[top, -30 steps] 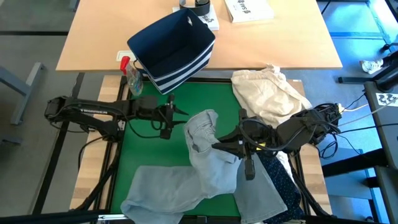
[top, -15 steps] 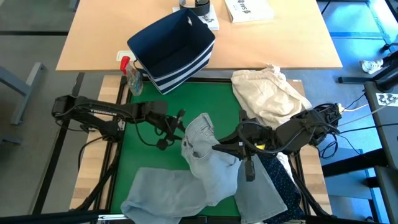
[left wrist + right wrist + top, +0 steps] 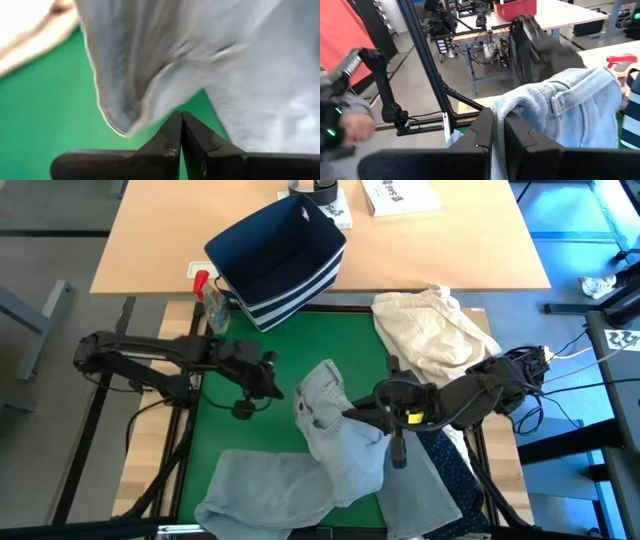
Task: Fold laundry
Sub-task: Fold the blue jeans
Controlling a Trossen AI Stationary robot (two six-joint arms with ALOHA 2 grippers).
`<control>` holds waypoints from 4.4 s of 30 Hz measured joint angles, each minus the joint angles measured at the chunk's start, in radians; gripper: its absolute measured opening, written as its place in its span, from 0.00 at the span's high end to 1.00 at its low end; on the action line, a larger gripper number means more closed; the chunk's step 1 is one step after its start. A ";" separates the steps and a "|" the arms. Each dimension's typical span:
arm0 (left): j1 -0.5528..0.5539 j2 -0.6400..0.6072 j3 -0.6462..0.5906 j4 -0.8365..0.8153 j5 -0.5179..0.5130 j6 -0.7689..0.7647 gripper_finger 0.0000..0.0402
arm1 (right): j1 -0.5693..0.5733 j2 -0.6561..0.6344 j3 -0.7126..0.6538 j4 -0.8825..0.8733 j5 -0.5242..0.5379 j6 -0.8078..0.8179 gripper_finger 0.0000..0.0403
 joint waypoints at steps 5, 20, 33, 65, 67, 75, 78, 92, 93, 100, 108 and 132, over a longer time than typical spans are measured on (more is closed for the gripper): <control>-0.024 -0.051 0.129 -0.139 0.022 -0.025 1.00 | 0.000 0.000 -0.004 -0.018 0.011 0.000 0.95; 0.003 -0.123 0.006 -0.177 -0.117 -0.341 0.66 | 0.000 0.008 -0.004 -0.007 0.027 0.002 0.95; 0.023 -0.203 -0.714 0.945 -0.216 -0.759 0.47 | -0.008 0.008 -0.004 -0.013 0.010 0.012 0.95; 0.153 0.243 -0.485 1.154 0.137 -0.085 0.48 | -0.007 0.008 -0.004 -0.030 0.008 0.086 0.95; 0.153 0.243 -0.469 1.110 0.147 -0.047 0.48 | -0.009 0.008 -0.004 -0.031 0.008 0.086 0.95; 0.141 0.243 -0.442 1.013 0.234 -0.025 0.48 | -0.034 0.007 -0.003 -0.038 0.007 0.109 0.95; 0.117 0.243 -0.442 0.969 0.247 -0.027 0.48 | -0.034 0.007 -0.003 -0.039 -0.009 0.112 0.95; 0.013 0.243 -0.442 0.880 0.212 -0.048 0.52 | -0.033 0.007 -0.003 -0.036 -0.008 0.112 0.95; 0.009 0.243 -0.442 0.882 0.195 -0.048 0.55 | -0.033 0.007 -0.003 -0.035 -0.008 0.112 0.95; -0.011 0.240 -0.442 0.863 0.054 -0.085 0.84 | -0.034 0.007 -0.003 -0.036 0.016 0.111 0.95; -0.018 -0.074 -0.329 0.422 -0.140 -0.157 0.97 | -0.033 0.001 -0.003 -0.033 0.009 0.099 0.95; -0.260 -0.219 0.725 -0.239 -0.060 -0.530 0.98 | 0.050 0.042 -0.002 0.153 0.135 -0.067 0.97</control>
